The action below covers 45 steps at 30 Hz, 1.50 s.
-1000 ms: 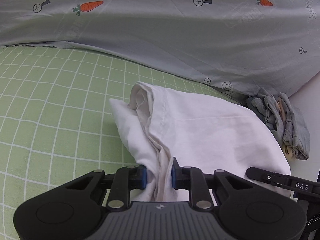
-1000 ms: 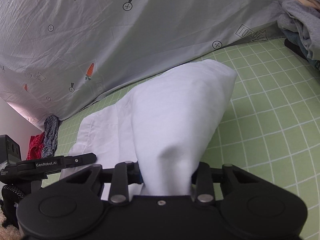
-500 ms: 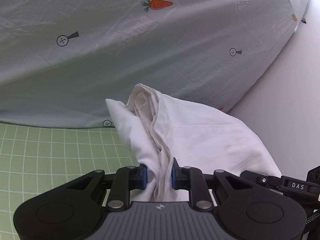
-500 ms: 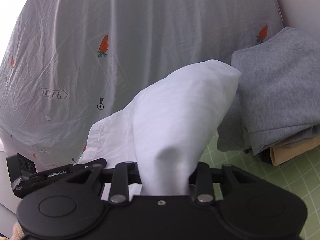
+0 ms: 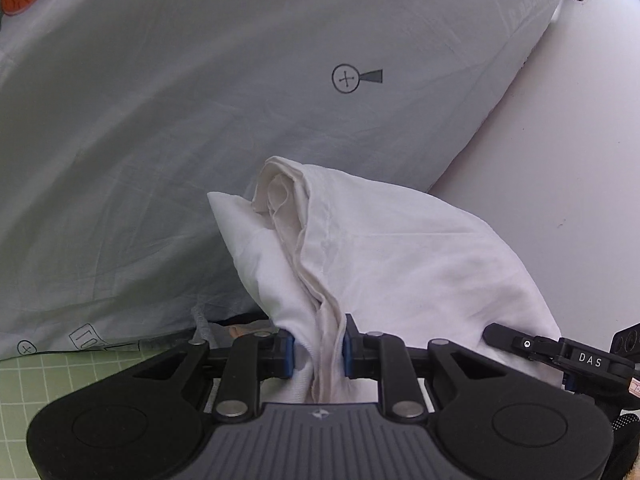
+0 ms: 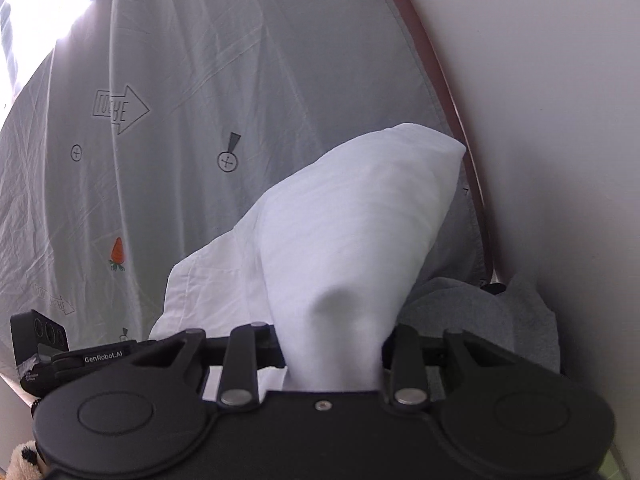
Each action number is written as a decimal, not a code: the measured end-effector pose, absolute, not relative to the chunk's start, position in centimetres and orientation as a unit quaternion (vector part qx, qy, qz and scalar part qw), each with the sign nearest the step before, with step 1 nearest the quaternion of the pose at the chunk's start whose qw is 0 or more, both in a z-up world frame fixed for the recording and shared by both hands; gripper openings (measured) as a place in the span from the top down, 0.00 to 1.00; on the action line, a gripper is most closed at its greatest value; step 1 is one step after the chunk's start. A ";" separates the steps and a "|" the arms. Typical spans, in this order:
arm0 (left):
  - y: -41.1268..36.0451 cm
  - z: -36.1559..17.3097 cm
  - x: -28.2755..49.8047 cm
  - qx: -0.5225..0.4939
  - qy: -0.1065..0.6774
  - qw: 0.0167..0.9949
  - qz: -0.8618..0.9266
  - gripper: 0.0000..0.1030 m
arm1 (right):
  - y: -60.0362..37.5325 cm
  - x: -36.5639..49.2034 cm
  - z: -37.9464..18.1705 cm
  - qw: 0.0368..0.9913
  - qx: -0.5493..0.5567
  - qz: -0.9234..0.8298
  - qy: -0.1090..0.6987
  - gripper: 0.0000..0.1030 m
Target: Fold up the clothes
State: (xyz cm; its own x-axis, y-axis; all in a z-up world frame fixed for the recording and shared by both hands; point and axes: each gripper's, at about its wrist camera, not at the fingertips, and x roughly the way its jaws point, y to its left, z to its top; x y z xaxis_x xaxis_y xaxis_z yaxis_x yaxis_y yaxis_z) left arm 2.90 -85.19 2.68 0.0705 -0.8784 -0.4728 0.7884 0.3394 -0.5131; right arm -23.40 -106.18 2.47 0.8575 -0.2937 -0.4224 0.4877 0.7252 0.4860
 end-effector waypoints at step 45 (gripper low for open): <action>-62.2 1.4 -10.8 -0.030 0.256 0.833 -0.489 0.00 | -81.3 -31.8 -2.5 0.829 0.169 -0.493 0.202 0.00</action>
State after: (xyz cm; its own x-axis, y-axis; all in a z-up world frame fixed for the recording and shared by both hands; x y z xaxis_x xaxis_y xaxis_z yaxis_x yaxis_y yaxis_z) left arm -10.82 -62.25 1.45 0.3904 -0.8304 -0.3975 0.7998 0.5198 -0.3003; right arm -31.85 -81.26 -2.52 0.4328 -0.7491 -0.5015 0.8858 0.4568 0.0821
